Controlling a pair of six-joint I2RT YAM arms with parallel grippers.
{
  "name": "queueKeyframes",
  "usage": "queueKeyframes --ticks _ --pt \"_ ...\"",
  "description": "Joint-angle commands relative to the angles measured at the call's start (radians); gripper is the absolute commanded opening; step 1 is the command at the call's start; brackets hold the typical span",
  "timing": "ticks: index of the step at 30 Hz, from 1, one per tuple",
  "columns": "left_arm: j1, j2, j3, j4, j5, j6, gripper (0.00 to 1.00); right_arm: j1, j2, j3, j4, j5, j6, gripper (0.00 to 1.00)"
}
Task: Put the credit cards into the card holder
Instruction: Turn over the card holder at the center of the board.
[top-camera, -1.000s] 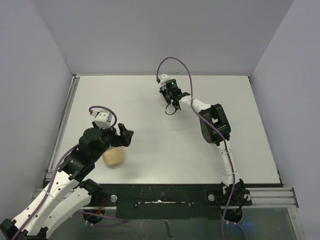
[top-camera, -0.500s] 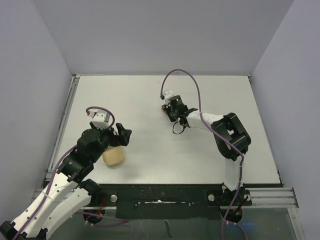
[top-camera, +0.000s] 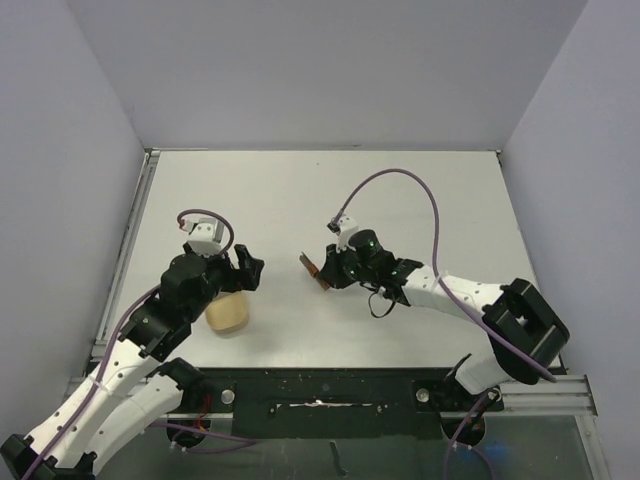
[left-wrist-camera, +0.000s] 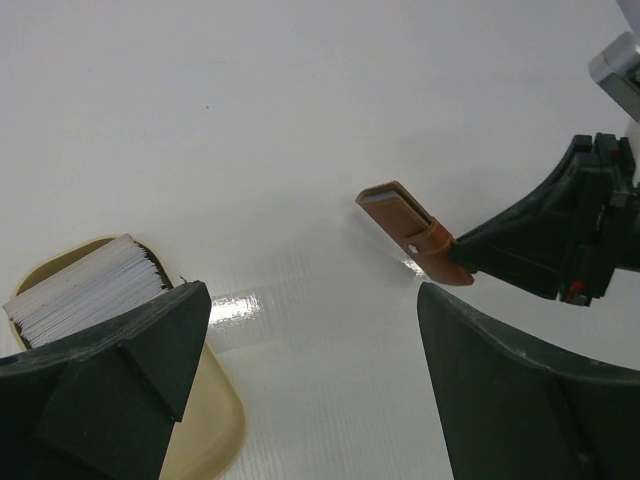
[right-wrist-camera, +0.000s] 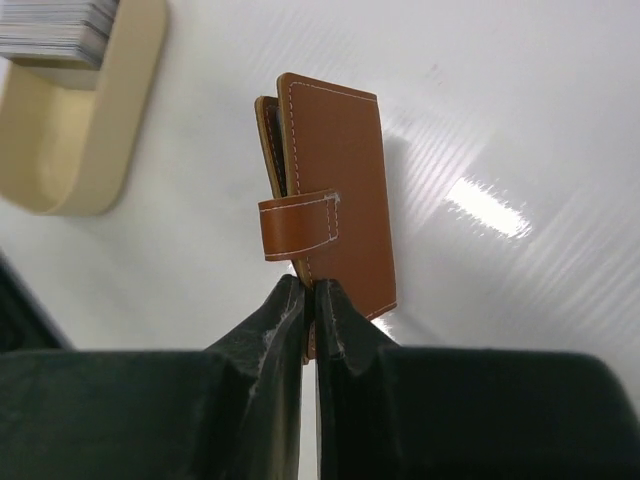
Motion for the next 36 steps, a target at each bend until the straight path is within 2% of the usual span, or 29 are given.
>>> queueKeyframes --ticks 1,4,7,13,18,28,36 --pt "-0.001 0.032 0.063 0.0 0.003 -0.023 0.83 0.005 -0.115 -0.134 0.208 -0.147 0.249 0.0" --pt "-0.002 0.05 0.067 0.006 0.031 -0.037 0.82 0.004 -0.133 -0.21 0.262 -0.172 0.322 0.0" --pt "-0.002 0.084 0.076 0.023 0.065 -0.044 0.75 -0.003 -0.136 -0.246 0.263 -0.163 0.352 0.0" --pt "-0.002 0.191 0.135 0.02 0.133 -0.048 0.69 -0.101 -0.126 -0.269 0.147 -0.146 0.401 0.01" --pt "-0.003 0.251 0.156 0.043 0.18 -0.057 0.66 -0.179 -0.141 -0.294 0.077 -0.158 0.386 0.07" --pt "-0.003 0.284 0.153 0.086 0.196 -0.069 0.65 -0.168 -0.185 -0.12 -0.285 0.05 0.306 0.29" --pt "-0.003 0.224 0.121 0.088 0.157 -0.018 0.66 -0.051 -0.068 0.063 -0.422 0.176 0.367 0.33"
